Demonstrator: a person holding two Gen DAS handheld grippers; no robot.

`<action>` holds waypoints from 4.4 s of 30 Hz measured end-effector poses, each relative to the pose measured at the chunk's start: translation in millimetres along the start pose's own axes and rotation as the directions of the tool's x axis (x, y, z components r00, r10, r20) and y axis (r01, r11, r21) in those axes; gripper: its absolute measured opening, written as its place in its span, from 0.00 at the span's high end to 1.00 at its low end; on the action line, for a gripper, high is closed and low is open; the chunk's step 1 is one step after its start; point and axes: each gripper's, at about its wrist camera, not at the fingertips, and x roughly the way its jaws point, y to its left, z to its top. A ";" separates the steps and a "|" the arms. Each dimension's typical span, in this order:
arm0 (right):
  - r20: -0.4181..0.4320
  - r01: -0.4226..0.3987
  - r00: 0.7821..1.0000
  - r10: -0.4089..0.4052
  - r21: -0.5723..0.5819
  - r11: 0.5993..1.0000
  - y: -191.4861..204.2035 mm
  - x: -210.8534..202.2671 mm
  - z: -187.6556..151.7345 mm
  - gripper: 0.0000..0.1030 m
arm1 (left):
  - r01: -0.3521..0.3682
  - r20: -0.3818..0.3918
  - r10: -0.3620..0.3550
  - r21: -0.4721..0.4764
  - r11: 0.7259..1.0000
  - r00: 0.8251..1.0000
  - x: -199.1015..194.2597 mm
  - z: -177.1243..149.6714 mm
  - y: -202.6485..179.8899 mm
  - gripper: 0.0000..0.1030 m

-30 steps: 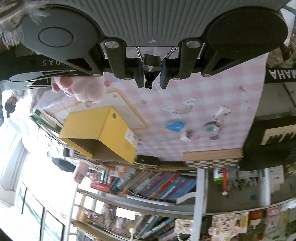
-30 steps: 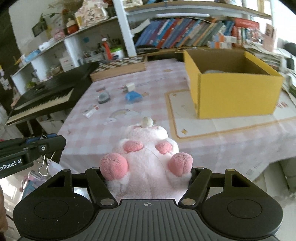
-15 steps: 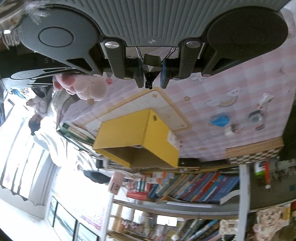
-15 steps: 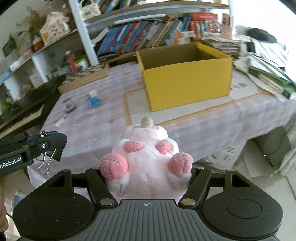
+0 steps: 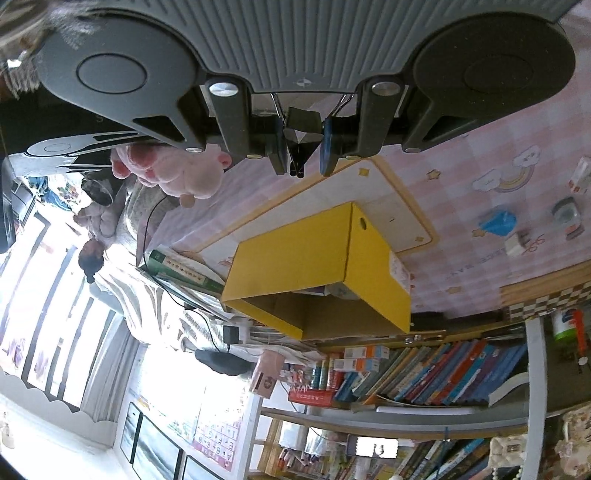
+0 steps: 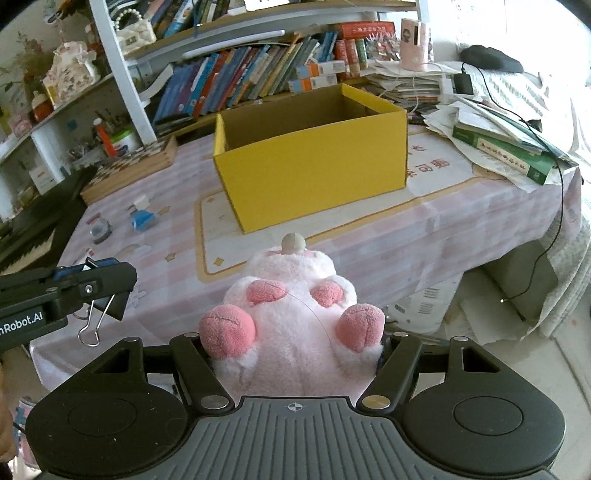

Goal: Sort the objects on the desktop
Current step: 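Move both tools over the open yellow box, then lower both into the yellow box and open both tools to release, then withdraw both tools from the box back over the table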

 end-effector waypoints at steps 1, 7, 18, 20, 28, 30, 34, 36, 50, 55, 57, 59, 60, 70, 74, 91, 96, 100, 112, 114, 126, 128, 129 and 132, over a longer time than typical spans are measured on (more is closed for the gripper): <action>-0.001 0.000 1.000 0.000 0.000 1.000 -3.0 1.1 1.8 0.32 | 0.002 -0.001 -0.002 0.002 1.000 1.000 3.6 2.1 -2.8 0.83; -0.011 -0.006 1.000 0.006 -0.003 1.000 -21.2 9.1 14.8 0.32 | 0.003 -0.007 -0.003 0.002 1.000 1.000 20.8 11.7 -14.5 0.83; -0.023 -0.018 1.000 0.018 -0.013 1.000 -54.4 27.1 40.9 0.32 | 0.012 0.001 -0.012 0.004 1.000 1.000 54.6 36.5 -38.3 0.83; -0.024 -0.022 0.999 0.022 -0.016 1.000 -60.2 30.6 46.0 0.32 | 0.013 0.007 -0.013 0.005 1.000 1.000 60.4 41.7 -42.0 0.83; 0.005 -0.049 0.999 0.050 -0.061 0.997 -81.2 43.2 76.4 0.32 | 0.008 0.048 -0.009 0.022 1.000 0.999 85.4 73.8 -58.5 0.83; 0.017 -0.064 0.998 0.066 -0.077 0.995 -84.2 45.4 87.7 0.32 | 0.001 0.067 -0.004 0.034 0.999 0.998 90.8 85.0 -62.7 0.83; 0.052 -0.096 0.993 0.102 -0.105 0.990 -89.2 48.3 113.1 0.32 | -0.025 0.114 0.019 0.058 0.998 0.993 100.1 109.9 -66.4 0.83; 0.076 -0.111 0.990 0.120 -0.123 0.986 -91.1 49.3 127.3 0.32 | -0.045 0.139 0.035 0.067 0.997 0.990 104.6 122.3 -66.6 0.83; 0.118 -0.148 0.971 0.206 -0.376 0.915 -74.9 103.3 222.0 0.32 | -0.197 0.102 0.184 0.139 0.971 0.978 188.5 170.8 -43.9 0.83; 0.028 -0.161 0.978 0.204 -0.514 0.842 -59.6 141.2 230.2 0.32 | -0.223 0.007 0.224 0.142 0.964 0.974 223.5 165.0 -26.8 0.83; -0.026 -0.180 0.980 0.199 -0.555 0.812 -53.1 157.2 233.5 0.32 | -0.233 -0.024 0.238 0.132 0.964 0.971 232.3 161.8 -20.3 0.83; -0.073 -0.199 0.978 0.194 -0.596 0.778 -47.8 170.1 232.9 0.32 | -0.243 -0.056 0.252 0.137 0.960 0.966 241.7 158.9 -14.5 0.83; -0.102 -0.206 0.978 0.182 -0.625 0.753 -44.2 178.3 232.4 0.32 | -0.245 -0.075 0.257 0.138 0.960 0.964 246.2 157.5 -11.5 0.83; -0.231 -0.202 0.973 0.023 -0.794 0.573 -22.4 235.3 224.4 0.31 | -0.248 -0.179 0.273 0.150 0.957 0.945 270.8 150.8 -5.8 0.83; -0.235 -0.206 0.972 0.018 -0.813 0.544 -20.0 239.0 223.4 0.31 | -0.256 -0.188 0.279 0.139 0.957 0.942 272.8 150.1 -4.7 0.83; -0.134 -0.189 0.982 0.135 -0.755 0.628 -26.5 206.5 237.7 0.20 | -0.342 0.017 0.342 0.057 0.938 0.940 218.5 162.4 -16.2 0.34; -0.005 -0.136 0.983 0.183 -0.685 0.715 -35.2 173.2 242.7 0.18 | -0.395 0.087 0.391 0.034 0.918 0.916 188.3 164.0 -28.7 0.19; 0.086 -0.099 0.978 0.192 -0.615 0.783 -47.4 149.5 239.3 0.18 | -0.415 0.128 0.410 0.013 0.910 0.903 162.6 158.1 -35.4 0.12; 0.273 -0.037 0.953 0.129 -0.320 0.947 -73.8 86.2 194.6 0.18 | -0.447 0.178 0.460 -0.111 0.888 0.870 93.5 114.4 -28.2 0.03; 0.290 -0.025 0.950 0.115 -0.296 0.955 -71.6 79.3 181.0 0.18 | -0.446 0.185 0.462 -0.126 0.886 0.867 83.8 103.5 -26.3 0.03; 0.276 0.055 0.961 -0.008 -0.163 0.985 -42.5 51.5 96.4 0.18 | -0.465 0.121 0.480 -0.135 0.875 0.869 37.6 30.5 -9.1 0.00; 0.260 0.065 0.965 -0.026 -0.143 0.988 -35.3 47.1 83.7 0.18 | -0.468 0.109 0.484 -0.139 0.873 0.868 30.6 21.6 -6.7 0.00; 0.250 0.067 0.968 -0.032 -0.133 0.989 -31.3 45.0 77.0 0.18 | -0.469 0.102 0.484 -0.141 0.872 0.869 27.2 17.4 -5.1 0.00; 0.211 0.054 0.977 -0.023 -0.143 0.988 -16.8 41.4 59.5 0.18 | -0.468 0.078 0.480 -0.140 0.873 0.874 18.2 6.3 -0.5 0.00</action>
